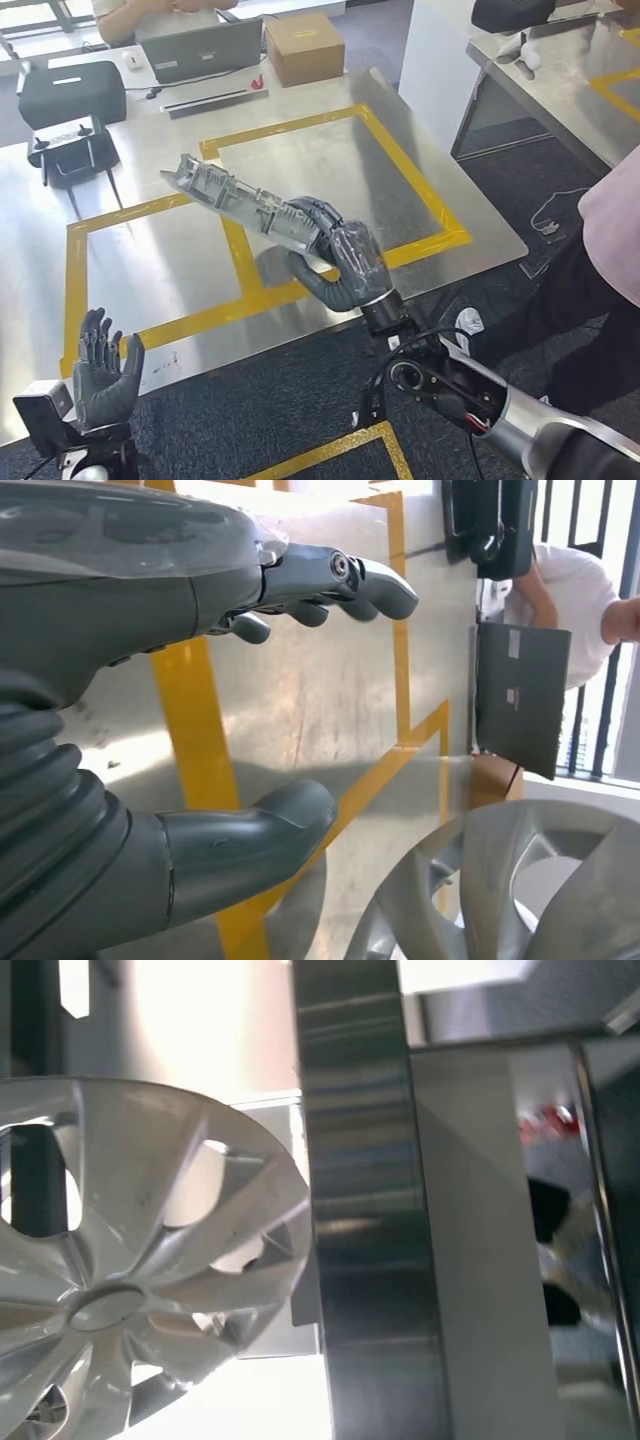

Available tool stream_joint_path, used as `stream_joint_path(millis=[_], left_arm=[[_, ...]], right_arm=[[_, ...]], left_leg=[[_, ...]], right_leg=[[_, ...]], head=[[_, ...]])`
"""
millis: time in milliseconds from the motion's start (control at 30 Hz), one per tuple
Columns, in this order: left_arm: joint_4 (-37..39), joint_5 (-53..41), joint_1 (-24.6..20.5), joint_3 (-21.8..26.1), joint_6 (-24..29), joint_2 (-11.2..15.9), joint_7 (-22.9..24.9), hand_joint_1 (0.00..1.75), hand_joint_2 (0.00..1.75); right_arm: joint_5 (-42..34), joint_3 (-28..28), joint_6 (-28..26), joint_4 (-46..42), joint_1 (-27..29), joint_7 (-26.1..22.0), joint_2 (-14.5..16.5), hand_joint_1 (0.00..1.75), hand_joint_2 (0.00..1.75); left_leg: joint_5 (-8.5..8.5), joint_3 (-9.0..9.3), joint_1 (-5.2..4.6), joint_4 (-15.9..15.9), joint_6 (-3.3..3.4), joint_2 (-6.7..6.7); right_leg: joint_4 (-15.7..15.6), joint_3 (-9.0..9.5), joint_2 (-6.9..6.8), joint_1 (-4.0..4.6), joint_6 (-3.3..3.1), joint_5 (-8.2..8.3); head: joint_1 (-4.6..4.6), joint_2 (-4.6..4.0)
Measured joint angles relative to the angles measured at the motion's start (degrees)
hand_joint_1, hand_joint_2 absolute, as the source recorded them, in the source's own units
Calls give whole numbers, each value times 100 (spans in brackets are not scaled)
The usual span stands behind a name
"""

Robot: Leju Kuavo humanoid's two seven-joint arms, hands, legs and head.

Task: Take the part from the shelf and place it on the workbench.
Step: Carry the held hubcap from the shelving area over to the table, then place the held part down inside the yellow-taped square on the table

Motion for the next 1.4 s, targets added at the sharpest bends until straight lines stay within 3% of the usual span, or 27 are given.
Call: stream_joint_path(millis=[67, 100, 133, 200, 233, 267, 300, 367, 400, 433, 567, 800, 1400], left_arm=[[2, -22, -40, 1, -10, -3, -5, 0, 175], [3, -28, -62, 1, -13, -5, -7, 0, 175], [4, -36, -77, 1, -15, -9, -8, 0, 175], [13, -47, -87, 1, -20, -23, -9, 0, 175], [21, -50, -86, 1, -24, -29, -9, 0, 175], [30, -51, -85, 1, -28, -33, -9, 0, 175], [37, -50, -85, 1, -32, -36, -9, 0, 175], [50, -51, -91, 1, -39, -44, -10, 0, 175], [58, -52, -102, 1, -43, -50, -9, 0, 175], [67, -53, -113, 1, -46, -55, -9, 0, 175], [82, -67, -136, 1, -29, -60, -8, 0, 175], [82, -89, -140, 1, 60, -56, -8, 0, 175], [78, -129, -101, 3, 4, -32, -7, 0, 175]], right_arm=[[17, -197, -15, -82, -55, 44, -71, 175, 175], [31, -290, -21, -120, -83, 58, -104, 175, 175], [43, -371, -24, -157, -104, 69, -135, 175, 175], [60, -497, -25, -205, -131, 79, -175, 175, 175], [68, -542, -23, -216, -133, 85, -192, 175, 175], [83, -579, -24, -222, -132, 97, -206, 175, 175], [109, -612, -29, -223, -131, 112, -222, 175, 175], [182, -676, -44, -237, -136, 152, -246, 175, 175], [218, -709, -57, -249, -152, 171, -259, 175, 175], [243, -745, -67, -264, -184, 193, -272, 175, 175], [266, -927, -53, -317, -375, 292, -345, 175, 175], [268, -1181, 40, -366, -762, 345, -475, 175, 175], [476, -1274, 403, 63, -1253, 482, -821, 175, 175]], left_leg=[[-15, 72, 15, 17, 35, -2], [-49, 125, 24, 10, 67, 0], [-101, 178, 24, 4, 97, 3], [-228, 295, 12, 7, 139, 8], [-295, 365, 9, 9, 145, 8], [-367, 449, 7, 11, 147, 3], [-442, 546, 5, 13, 145, -5], [-581, 730, -2, 13, 129, -22], [-627, 779, -12, 19, 115, -33], [-655, 786, -23, 32, 104, -42], [-669, 731, -42, 53, 98, -56], [-684, 767, -43, -29, 84, -52], [-673, 777, -52, -39, 68, -55]], right_leg=[[50, 64, -26, -20, 54, -141], [238, -2, -49, -23, 84, -256], [562, -158, -74, -32, 107, -406], [1398, -676, -101, -33, 137, -683], [1676, -918, -104, -36, 145, -681], [1740, -1076, -106, -37, 146, -541], [1563, -1128, -108, -37, 140, -268], [800, -1016, -107, -31, 103, 425], [469, -937, -105, -19, 86, 672], [247, -882, -102, -16, 75, 799], [89, -849, -85, -21, 101, 789], [84, -850, -77, -20, 63, 753], [72, -829, -92, -29, 56, 756]], head=[[17, 0], [27, 1], [38, 1], [54, 1], [57, 1], [62, 1], [71, 1], [82, 1], [72, 1], [66, 1], [64, 1], [63, 1], [64, 1]])
